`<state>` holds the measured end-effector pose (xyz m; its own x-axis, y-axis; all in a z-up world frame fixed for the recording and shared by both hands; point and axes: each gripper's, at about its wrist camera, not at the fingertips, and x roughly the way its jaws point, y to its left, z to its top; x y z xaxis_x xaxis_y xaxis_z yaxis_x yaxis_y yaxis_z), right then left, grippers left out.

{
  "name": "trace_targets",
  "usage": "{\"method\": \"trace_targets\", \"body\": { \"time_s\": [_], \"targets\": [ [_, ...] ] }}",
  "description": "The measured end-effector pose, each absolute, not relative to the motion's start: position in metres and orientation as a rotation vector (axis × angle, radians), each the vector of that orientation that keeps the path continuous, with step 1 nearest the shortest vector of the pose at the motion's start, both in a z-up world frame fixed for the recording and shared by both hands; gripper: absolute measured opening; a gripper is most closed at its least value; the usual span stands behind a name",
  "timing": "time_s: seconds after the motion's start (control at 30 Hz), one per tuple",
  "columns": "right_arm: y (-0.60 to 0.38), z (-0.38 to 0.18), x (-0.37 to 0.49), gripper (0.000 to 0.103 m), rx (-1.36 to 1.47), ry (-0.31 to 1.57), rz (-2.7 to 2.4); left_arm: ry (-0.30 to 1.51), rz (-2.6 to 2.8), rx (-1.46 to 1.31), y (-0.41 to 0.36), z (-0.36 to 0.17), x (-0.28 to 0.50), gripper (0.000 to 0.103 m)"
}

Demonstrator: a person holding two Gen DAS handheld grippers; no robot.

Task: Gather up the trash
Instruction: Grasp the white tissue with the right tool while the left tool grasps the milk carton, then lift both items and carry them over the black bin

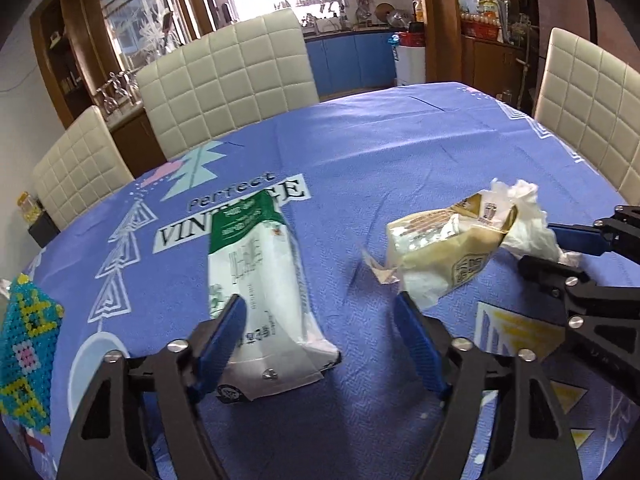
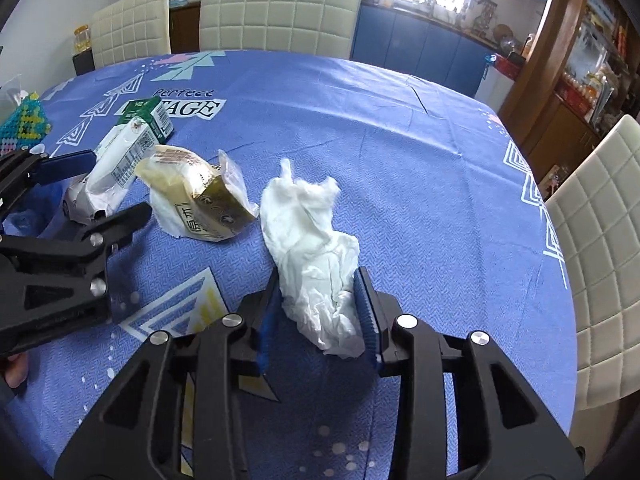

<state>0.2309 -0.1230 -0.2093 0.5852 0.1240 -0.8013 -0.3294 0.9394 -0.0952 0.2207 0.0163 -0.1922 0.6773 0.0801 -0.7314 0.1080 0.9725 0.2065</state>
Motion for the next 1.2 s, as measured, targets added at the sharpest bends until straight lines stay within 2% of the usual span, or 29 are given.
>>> {"method": "trace_targets", "body": {
  "time_s": [0.07,0.13,0.43,1.2],
  "targets": [
    [-0.122,-0.209,0.229,0.027,-0.25,0.908,0.278,0.821,0.014,0.252,0.019,-0.191,0.22,0.053],
    [-0.122,-0.209,0.227,0.026,-0.251,0.907,0.281,0.816,0.05,0.266,0.023,-0.189,0.222,0.028],
    [-0.12,-0.201,0.219,0.023,-0.256,0.896,0.294,0.809,0.001,0.226,0.025,-0.173,0.215,0.021],
    [-0.157,-0.164,0.149,0.02,-0.236,0.832,0.27,0.759,-0.074,0.292,-0.015,-0.137,0.122,0.021]
  ]
}}
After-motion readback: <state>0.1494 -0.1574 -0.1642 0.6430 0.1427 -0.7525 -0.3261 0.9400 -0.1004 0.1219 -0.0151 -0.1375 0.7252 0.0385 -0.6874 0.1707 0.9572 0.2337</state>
